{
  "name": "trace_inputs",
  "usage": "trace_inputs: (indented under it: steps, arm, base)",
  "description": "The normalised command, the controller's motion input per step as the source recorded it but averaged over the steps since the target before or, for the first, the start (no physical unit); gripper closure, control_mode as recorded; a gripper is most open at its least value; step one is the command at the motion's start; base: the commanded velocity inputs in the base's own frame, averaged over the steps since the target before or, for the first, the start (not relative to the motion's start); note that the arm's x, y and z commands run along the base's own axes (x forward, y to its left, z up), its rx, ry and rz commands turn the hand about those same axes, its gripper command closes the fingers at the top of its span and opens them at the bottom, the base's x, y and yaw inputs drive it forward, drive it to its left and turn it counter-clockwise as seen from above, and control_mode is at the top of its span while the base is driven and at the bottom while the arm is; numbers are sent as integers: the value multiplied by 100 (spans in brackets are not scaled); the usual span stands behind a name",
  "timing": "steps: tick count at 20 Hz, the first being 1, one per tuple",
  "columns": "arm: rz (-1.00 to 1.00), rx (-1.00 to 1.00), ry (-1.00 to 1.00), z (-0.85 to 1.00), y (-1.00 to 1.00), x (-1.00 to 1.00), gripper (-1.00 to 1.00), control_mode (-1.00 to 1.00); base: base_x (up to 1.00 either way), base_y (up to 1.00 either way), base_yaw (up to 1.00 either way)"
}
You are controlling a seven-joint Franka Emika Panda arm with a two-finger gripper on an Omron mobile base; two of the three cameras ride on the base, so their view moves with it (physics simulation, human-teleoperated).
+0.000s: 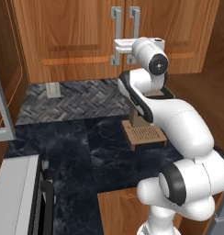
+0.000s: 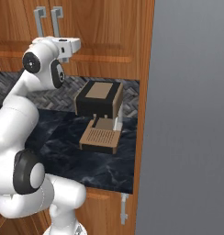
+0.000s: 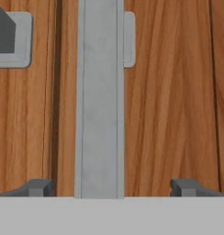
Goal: Get the candle and the wine from the cabinet and move them to the dining counter.
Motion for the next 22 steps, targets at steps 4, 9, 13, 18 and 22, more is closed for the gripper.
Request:
trace_inputs:
  steps: [4,9,13,18,22]
  arm:
    - [0,0,3,-2,13,52,-100,-100]
    - [0,0,3,-8,13,37,100,-100]
    - [0,0,1,-8,2,0,100,-100]
    - [0,0,4,-15,4,1,100,-100]
    - [0,0,-1,-1,-25,-27,100,-100]
  base:
    - [0,0,0]
    - [0,0,0]
    - [0,0,0]
    - [0,0,0]
    - [0,0,0]
